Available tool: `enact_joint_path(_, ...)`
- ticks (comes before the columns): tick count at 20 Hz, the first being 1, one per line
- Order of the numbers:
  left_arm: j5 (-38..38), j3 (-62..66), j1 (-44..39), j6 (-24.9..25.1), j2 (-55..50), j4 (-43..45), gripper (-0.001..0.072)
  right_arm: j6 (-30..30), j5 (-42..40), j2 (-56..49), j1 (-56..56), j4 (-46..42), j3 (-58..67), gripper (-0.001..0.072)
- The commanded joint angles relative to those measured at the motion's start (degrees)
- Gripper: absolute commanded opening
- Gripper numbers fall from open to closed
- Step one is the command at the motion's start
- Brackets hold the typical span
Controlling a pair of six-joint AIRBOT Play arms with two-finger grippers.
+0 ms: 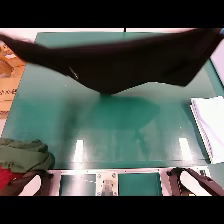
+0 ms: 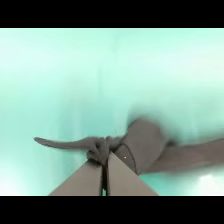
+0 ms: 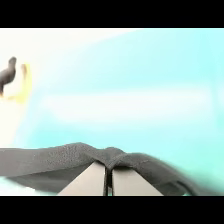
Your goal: Fold the shirts.
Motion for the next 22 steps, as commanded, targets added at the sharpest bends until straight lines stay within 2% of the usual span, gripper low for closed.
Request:
enact_joint_path(1, 12.0, 6.3, 0.0, 0.8, 13.1, -0.7, 0.002, 3.8, 0.7, 1.6, 0.0, -0.1, 17.2, 0.0015)
enact_joint_path(6, 12.5, 12.8, 0.0, 0.6, 16.2, 0.1, 0.002, 4.2, -3.1, 7.3, 0.0, -4.7, 19.8, 0.0015)
enact_joint_path(11, 9.6, 7.6, 0.0, -1.7, 10.3, -1.7, 0.0021, 5.3, 0.4, 6.7, 0.0, -7.5, 9.3, 0.0015)
enact_joint_path(13, 9.7, 3.2, 0.0, -0.8, 4.9, -6.4, 0.002, 4.4, -0.2, 6.1, 0.0, -6.1, 0.7, 0.0014)
enact_joint_path(16, 11.8, -3.2, -0.1, 3.5, -5.9, -13.7, 0.002, 1.1, -3.6, 3.8, 0.0, -3.3, -14.2, 0.0014)
enact_joint_path(19, 15.0, -5.1, -4.1, 6.1, -18.9, -13.7, 0.002, -3.7, -11.4, -2.2, 0.0, -0.6, -28.2, 0.0015)
enact_joint_path(22, 21.4, -5.1, -10.7, 6.2, -31.8, -13.7, 0.002, -9.2, -18.4, -13.6, 0.0, 3.1, -34.0, 0.0015)
